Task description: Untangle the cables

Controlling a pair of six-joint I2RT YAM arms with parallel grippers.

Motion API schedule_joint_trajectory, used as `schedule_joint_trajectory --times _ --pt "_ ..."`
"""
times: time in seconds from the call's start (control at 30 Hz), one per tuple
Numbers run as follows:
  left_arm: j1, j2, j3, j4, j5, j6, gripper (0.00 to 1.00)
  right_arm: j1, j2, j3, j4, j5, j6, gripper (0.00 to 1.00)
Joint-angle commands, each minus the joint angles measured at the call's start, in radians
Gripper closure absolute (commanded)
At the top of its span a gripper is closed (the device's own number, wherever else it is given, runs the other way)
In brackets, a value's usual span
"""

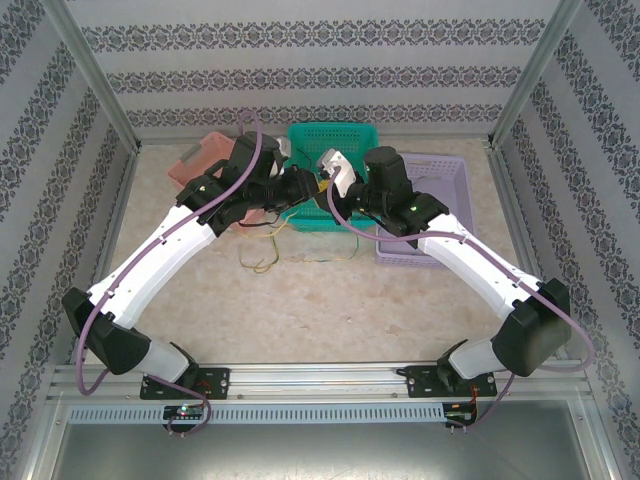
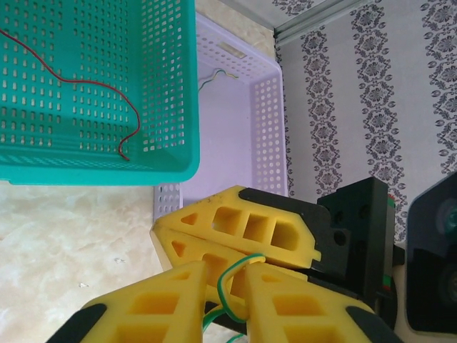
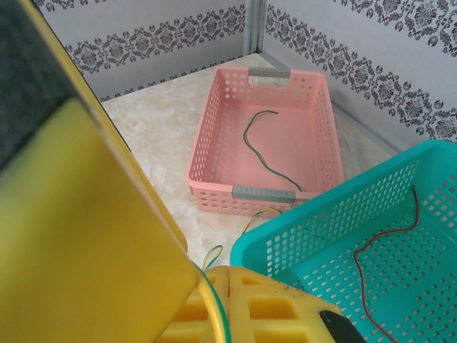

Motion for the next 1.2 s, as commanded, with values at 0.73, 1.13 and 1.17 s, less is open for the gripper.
schedule_joint_trajectory --times 0.73,1.13,1.17 --pt "0.074 -0.081 -0.186 0.32 0.109 -0.285 1.0 -0.032 -0.007 -0.087 0.151 -0.048 -0.205 1.0" --pt "0.165 -0.055 -0.219 0.445 0.414 -0.561 1.0 -0.006 0.007 -0.252 0.493 0.281 -0.485 1.0" --pt "0.166 -0.055 -0.225 0.462 0.427 -0.585 1.0 -0.005 0.017 -0.255 0.512 0.297 -0.51 1.0"
